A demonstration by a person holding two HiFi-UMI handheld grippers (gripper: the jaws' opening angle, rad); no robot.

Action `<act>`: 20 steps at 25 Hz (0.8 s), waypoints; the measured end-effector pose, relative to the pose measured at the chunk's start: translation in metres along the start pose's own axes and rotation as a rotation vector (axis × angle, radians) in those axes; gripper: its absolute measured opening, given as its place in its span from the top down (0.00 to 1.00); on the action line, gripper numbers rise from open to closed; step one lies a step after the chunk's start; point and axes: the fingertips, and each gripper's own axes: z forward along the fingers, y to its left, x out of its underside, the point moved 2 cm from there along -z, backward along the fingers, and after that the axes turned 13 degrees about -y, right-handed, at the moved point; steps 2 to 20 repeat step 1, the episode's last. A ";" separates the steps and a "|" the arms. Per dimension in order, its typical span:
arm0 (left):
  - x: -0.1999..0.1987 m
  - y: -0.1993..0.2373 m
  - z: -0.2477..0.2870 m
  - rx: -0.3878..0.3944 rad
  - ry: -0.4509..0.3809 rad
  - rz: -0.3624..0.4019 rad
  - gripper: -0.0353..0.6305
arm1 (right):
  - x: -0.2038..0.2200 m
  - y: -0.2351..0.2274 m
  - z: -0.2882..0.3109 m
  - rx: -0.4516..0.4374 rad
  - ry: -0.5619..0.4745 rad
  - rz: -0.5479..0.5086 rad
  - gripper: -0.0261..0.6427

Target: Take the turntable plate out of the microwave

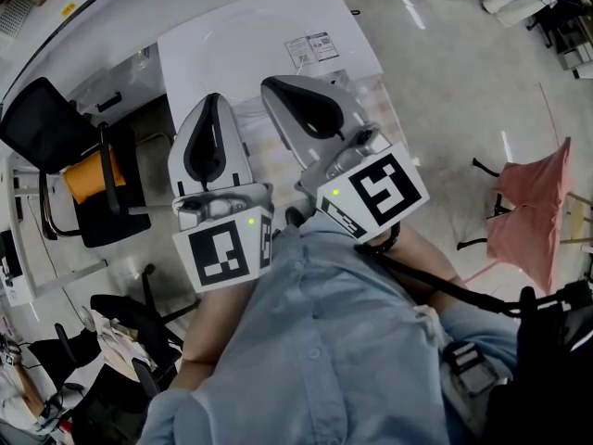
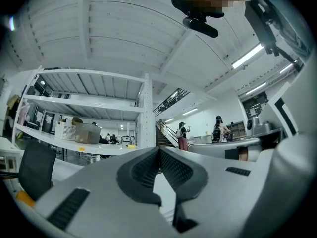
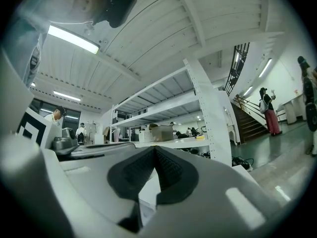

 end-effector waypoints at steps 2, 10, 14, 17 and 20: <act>0.000 0.000 0.000 0.000 -0.001 0.001 0.94 | 0.000 0.001 0.000 -0.001 -0.001 -0.001 0.96; 0.000 0.000 0.000 0.000 -0.001 0.001 0.94 | 0.000 0.001 0.000 -0.001 -0.001 -0.001 0.96; 0.000 0.000 0.000 0.000 -0.001 0.001 0.94 | 0.000 0.001 0.000 -0.001 -0.001 -0.001 0.96; 0.000 0.000 0.000 0.000 -0.001 0.001 0.94 | 0.000 0.001 0.000 -0.001 -0.001 -0.001 0.96; 0.000 0.000 0.000 0.000 -0.001 0.001 0.94 | 0.000 0.001 0.000 -0.001 -0.001 -0.001 0.96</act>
